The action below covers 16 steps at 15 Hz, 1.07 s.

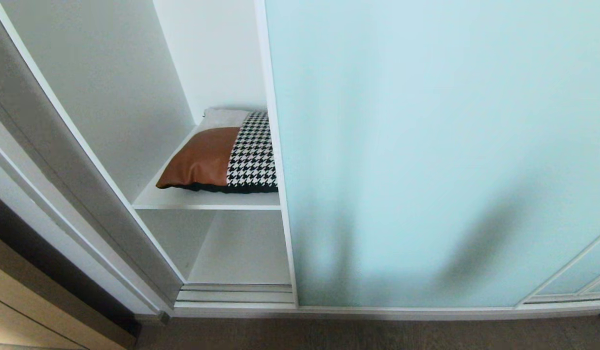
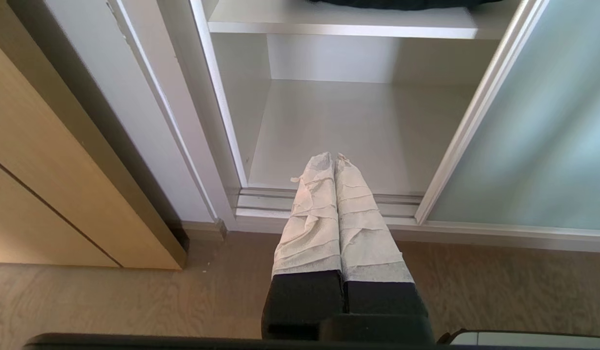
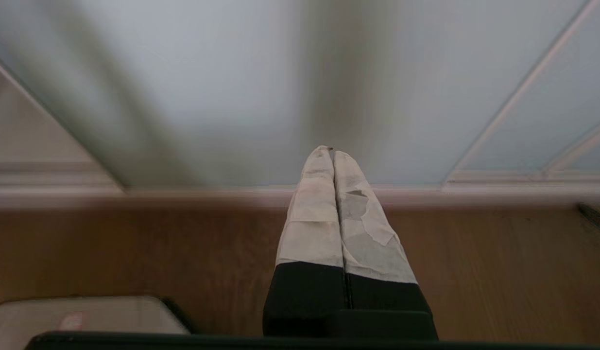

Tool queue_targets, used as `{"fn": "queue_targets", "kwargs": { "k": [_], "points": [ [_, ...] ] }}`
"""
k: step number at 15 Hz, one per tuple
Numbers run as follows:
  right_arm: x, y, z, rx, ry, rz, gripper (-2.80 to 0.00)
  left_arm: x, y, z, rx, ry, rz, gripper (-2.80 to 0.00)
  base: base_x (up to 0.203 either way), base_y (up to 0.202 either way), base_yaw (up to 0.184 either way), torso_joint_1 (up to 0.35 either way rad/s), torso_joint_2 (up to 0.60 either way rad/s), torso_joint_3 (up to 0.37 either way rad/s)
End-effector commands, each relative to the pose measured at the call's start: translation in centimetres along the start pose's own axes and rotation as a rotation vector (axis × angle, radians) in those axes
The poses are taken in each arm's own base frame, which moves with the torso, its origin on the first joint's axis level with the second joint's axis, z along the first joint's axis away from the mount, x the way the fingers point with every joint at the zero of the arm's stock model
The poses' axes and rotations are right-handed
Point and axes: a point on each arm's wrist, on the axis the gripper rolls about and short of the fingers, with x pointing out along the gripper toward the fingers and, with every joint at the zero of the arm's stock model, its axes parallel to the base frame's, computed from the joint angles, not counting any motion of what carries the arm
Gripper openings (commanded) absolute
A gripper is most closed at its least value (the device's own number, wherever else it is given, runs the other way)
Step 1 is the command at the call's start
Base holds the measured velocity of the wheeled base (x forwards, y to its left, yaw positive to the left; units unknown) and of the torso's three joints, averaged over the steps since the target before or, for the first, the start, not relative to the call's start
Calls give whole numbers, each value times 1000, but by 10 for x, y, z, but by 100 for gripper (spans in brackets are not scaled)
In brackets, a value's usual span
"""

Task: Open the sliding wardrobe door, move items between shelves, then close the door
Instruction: Close the door

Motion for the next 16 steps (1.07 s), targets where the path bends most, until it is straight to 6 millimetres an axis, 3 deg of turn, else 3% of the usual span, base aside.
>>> {"fn": "queue_targets", "kwargs": {
  "k": [1,5,16],
  "points": [
    [-6,0,-20,1,-108,38,-280,0,0,0,0,3,0,-280,0,0,0,0,0,0],
    [-5,1,-27,-49,-74,79,-280,0,0,0,0,3,0,-280,0,0,0,0,0,0],
    [-5,1,-26,13,-78,71,-280,0,0,-1,9,5,3,-280,0,0,0,0,0,0]
  ]
}}
